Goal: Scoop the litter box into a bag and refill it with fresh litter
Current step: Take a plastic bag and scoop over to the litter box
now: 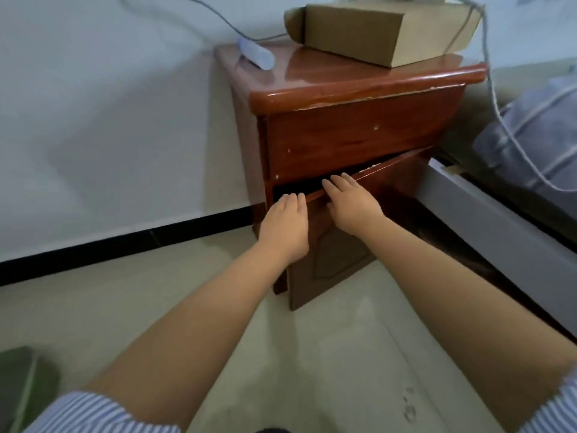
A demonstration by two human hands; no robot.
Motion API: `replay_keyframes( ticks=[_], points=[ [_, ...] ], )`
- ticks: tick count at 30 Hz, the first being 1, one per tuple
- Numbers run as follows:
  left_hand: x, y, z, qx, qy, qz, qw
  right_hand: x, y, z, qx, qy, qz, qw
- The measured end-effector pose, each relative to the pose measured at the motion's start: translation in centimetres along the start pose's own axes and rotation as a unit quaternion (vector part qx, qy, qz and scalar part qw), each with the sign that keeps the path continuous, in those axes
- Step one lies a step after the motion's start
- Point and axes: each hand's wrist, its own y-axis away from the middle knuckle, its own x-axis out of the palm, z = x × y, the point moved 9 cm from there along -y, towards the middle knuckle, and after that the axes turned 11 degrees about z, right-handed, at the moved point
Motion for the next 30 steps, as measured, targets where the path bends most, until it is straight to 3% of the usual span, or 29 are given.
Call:
replay_keyframes(
  ticks=[3,9,12,17,20,24,30],
  points=[
    [0.7,0.4,1.4,0.005,-0.03,-0.01,0.999,0.8,0.3,1.4,0.06,-0.009,-0.014,0.998],
    [1.5,1.5,8.1,-0.024,-0.025,-0.037,0.999,2.2,-0.7,4.8,0.061,-0.037,-0.015,0.997],
    [3.9,3.9,14.6,-0.104,-0.017,0.009,0.994,3.5,-1.0,9.7,0.001,-0.032,-0.01,0.999],
    [8.0,12.2,26.1,-0.268,0.004,0.035,0.963,7.5,-1.7,24.4,-0.192,0.037,0.065,0.979],
    [11.5,20.0,31.9,-0.366,0.038,0.062,0.928,10.4,-0.5,33.8,-0.294,0.12,0.103,0.943],
    [16.0,32.5,37.0,-0.489,0.083,0.081,0.865,14.0,4.7,45.9,-0.444,0.221,0.096,0.863],
    [22.3,51.3,37.5,-0.636,0.199,0.108,0.738,18.6,15.8,57.9,-0.579,0.321,0.126,0.739]
  ],
)
